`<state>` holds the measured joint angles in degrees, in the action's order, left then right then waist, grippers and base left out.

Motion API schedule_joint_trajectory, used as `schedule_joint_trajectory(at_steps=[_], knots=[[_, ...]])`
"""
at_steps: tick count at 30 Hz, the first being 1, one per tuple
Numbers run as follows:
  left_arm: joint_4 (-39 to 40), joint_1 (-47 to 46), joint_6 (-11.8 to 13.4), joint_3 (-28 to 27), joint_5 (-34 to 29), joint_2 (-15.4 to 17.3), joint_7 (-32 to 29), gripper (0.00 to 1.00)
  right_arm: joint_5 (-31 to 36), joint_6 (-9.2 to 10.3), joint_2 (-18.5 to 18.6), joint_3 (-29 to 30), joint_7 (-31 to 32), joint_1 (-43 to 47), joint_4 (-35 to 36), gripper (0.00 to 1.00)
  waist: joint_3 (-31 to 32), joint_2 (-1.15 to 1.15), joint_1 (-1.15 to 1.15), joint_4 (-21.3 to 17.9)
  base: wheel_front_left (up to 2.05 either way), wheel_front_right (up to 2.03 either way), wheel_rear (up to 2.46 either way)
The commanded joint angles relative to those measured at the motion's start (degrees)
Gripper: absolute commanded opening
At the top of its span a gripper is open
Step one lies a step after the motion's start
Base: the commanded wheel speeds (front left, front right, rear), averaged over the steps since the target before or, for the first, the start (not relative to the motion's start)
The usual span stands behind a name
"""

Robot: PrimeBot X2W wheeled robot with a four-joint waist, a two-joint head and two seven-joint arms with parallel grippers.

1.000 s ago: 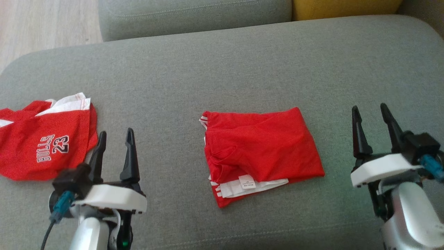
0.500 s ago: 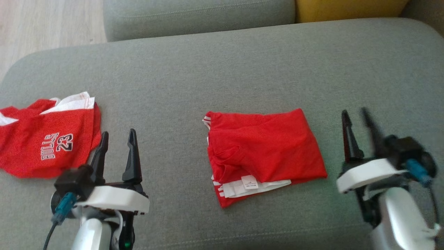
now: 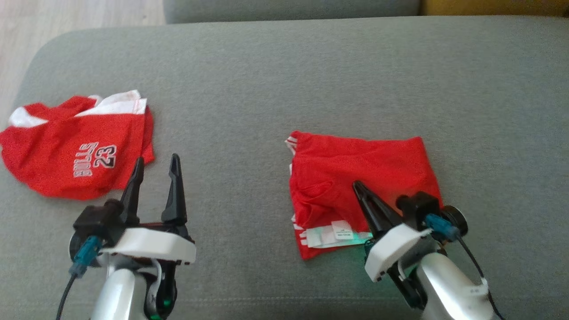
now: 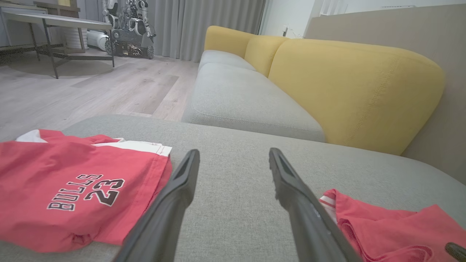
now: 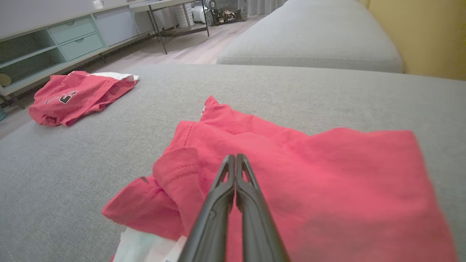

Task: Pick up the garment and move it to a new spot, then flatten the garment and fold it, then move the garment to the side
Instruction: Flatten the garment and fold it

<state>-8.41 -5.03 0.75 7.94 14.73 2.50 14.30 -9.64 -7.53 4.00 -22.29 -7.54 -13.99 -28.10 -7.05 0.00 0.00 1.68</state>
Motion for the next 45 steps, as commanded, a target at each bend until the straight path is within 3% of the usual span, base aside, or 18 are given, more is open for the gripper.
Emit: schedule_joint_trajectory(at_steps=[1,7,14,23,31,36,41,42,43,45], knots=[[1.99,-3.05,-0.06,-1.55,0.35,0.38,0.7,1.0,-0.52,0.04,-0.69,-1.54,0.03,-3.03,0.77,0.0,-0.83,0.0,0.0,1.17,0.0,0.0,0.0],[1.99,-3.77,0.18,-1.0,0.76,0.38,0.7,1.0,-3.13,0.04,-0.84,-6.95,0.39,-6.79,-6.57,0.0,-1.75,0.0,0.0,3.55,0.0,0.0,0.0],[1.96,-3.56,0.32,-1.73,0.71,0.38,0.7,1.0,-7.74,0.04,-0.95,-15.51,2.19,-7.94,-9.06,0.0,-1.73,0.0,0.0,4.29,0.0,0.0,0.0],[2.0,-3.7,0.75,-1.3,1.05,0.38,0.7,1.0,-10.96,0.04,-0.71,-16.88,-0.18,-10.62,-12.7,0.0,-1.5,0.0,0.0,3.09,0.0,0.0,0.0],[2.1,-3.01,0.56,-1.73,0.76,0.38,0.7,1.0,-9.24,0.04,2.67,-8.12,-5.16,-12.69,-8.67,0.0,0.52,0.0,0.0,-0.54,0.0,0.0,0.0],[1.98,-2.33,0.78,-0.91,-0.11,0.38,0.7,1.0,-3.67,0.04,5.56,2.15,-6.41,-10.24,-2.68,0.0,1.46,0.0,0.0,-2.66,0.0,0.0,0.0],[1.69,-1.65,1.34,0.26,0.04,0.38,0.7,1.0,1.98,0.04,4.64,12.9,-6.78,-4.71,5.55,0.0,2.16,0.0,0.0,-4.07,0.0,0.0,0.0],[1.69,-1.45,1.41,0.49,0.48,0.38,0.7,1.0,3.19,0.04,4.15,14.82,-6.81,-3.49,7.19,0.22,2.26,0.0,0.0,-4.22,0.0,0.0,0.0],[1.7,-1.24,1.56,0.66,1.13,0.38,0.7,1.0,4.5,0.04,3.76,16.03,-6.53,-2.23,8.54,1.0,2.31,0.0,0.0,-4.32,0.0,0.0,0.0],[1.74,-1.06,1.77,0.75,1.64,0.38,0.7,1.0,5.73,0.04,3.42,16.79,-6.03,-1.04,9.74,1.0,2.32,0.0,0.0,-4.39,0.0,0.0,0.0]])
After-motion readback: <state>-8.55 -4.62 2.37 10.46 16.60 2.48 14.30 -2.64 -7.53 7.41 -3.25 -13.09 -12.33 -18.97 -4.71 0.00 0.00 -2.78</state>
